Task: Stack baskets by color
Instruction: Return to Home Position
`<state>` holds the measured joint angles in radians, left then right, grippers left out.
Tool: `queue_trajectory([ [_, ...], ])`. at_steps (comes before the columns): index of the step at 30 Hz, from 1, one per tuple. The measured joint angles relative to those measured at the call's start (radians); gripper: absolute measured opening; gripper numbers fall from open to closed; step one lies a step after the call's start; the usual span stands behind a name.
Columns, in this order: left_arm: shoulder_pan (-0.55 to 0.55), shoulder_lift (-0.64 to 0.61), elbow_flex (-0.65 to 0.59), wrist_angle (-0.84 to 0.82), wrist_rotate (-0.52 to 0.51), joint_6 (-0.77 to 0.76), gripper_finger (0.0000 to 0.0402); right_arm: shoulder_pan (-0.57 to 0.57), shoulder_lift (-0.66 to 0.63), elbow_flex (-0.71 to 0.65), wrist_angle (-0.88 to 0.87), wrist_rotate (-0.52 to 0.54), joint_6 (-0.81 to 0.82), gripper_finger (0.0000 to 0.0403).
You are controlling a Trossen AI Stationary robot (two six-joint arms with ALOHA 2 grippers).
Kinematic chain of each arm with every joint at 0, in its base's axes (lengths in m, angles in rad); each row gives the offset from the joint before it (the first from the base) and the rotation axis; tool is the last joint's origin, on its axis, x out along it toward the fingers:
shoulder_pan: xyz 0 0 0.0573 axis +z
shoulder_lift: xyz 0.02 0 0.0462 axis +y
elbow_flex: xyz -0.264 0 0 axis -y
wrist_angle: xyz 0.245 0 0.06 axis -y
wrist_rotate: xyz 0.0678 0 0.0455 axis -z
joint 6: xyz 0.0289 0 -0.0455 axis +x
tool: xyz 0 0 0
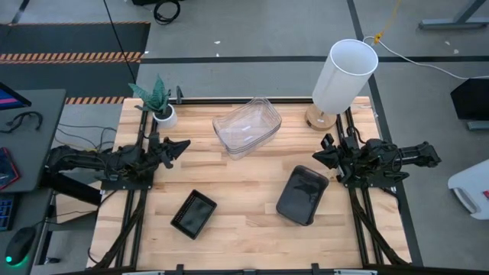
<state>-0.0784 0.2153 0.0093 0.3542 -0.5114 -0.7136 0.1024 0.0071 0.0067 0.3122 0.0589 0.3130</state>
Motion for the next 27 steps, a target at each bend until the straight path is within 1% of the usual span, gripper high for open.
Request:
queue_trajectory([
  [9,0.0,0.0,0.0,0.0,0.0,0.0,0.0039,0.0,0.0,0.0,0.0,0.0,0.0,0.0013],
  [20,0.0,0.0,0.0,0.0,0.0,0.0,0.003,0.0,0.0,0.0,0.0,0.0,0.0,0.0014],
  [27,0.0,0.0,0.0,0.0,0.0,0.001,0.0037,0.0,0.0,0.0,0.0,0.0,0.0,0.0013],
])
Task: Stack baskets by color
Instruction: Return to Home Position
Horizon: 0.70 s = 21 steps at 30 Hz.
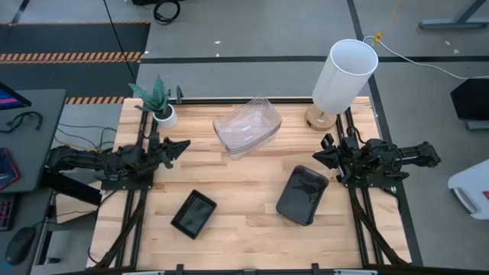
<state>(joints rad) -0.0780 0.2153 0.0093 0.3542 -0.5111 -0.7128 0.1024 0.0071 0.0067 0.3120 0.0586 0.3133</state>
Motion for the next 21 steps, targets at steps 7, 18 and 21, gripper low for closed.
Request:
queue_trajectory([
  [7,0.0,0.0,0.0,0.0,0.0,-0.001,0.0035,0.0,0.0,0.0,0.0,0.0,0.0,0.0013],
  [18,0.0,0.0,0.0,0.0,0.0,-0.001,0.0035,0.0,0.0,0.0,0.0,0.0,-0.001,0.0013],
  [21,0.0,0.0,0.0,0.0,0.0,0.0,0.0038,0.0,0.0,0.0,0.0,0.0,-0.001,0.0012],
])
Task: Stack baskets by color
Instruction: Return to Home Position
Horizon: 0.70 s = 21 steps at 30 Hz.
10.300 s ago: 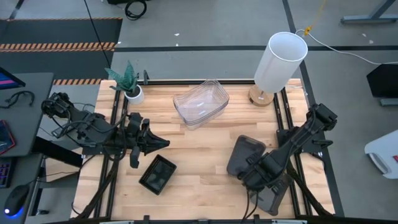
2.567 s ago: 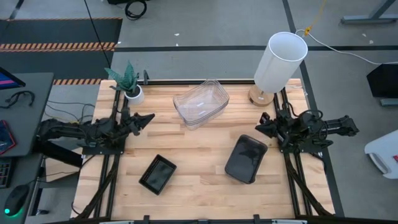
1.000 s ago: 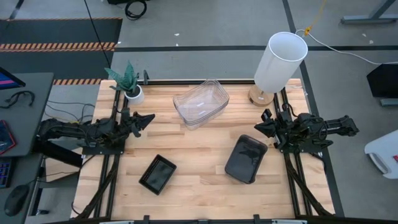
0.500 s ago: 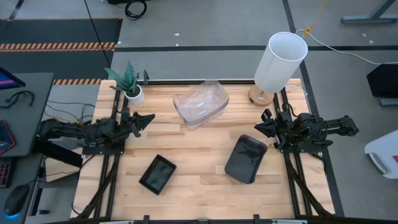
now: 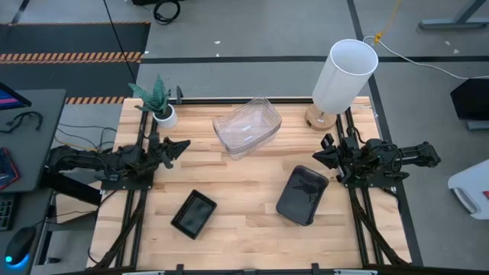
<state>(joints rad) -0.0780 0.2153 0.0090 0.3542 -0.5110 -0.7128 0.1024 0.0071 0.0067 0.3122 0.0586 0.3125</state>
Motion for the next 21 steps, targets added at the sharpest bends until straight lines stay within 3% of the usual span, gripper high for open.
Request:
queue_trajectory([
  [21,0.0,0.0,0.0,0.0,0.0,-0.001,0.0037,0.0,0.0,0.0,0.0,0.0,0.001,0.0012],
])
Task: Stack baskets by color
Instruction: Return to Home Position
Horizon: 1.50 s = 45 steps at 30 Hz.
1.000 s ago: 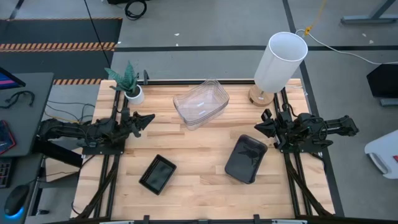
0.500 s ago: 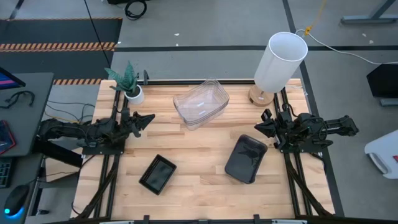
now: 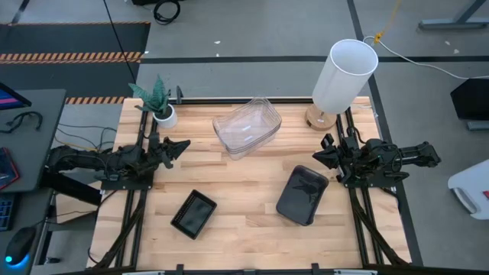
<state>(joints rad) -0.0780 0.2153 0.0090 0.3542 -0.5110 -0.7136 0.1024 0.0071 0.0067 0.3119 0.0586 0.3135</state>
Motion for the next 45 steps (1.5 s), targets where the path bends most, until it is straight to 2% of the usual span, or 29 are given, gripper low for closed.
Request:
queue_trajectory([
  [25,0.0,0.0,0.0,0.0,0.0,0.001,0.0028,0.0,0.0,0.0,0.0,0.0,-0.001,0.0012],
  [35,0.0,0.0,0.0,0.0,0.0,0.001,0.0039,0.0,0.0,0.0,0.0,0.0,-0.001,0.0012],
  [45,0.0,0.0,0.0,0.0,0.0,0.001,0.0029,0.0,0.0,0.0,0.0,0.0,-0.001,0.0012],
])
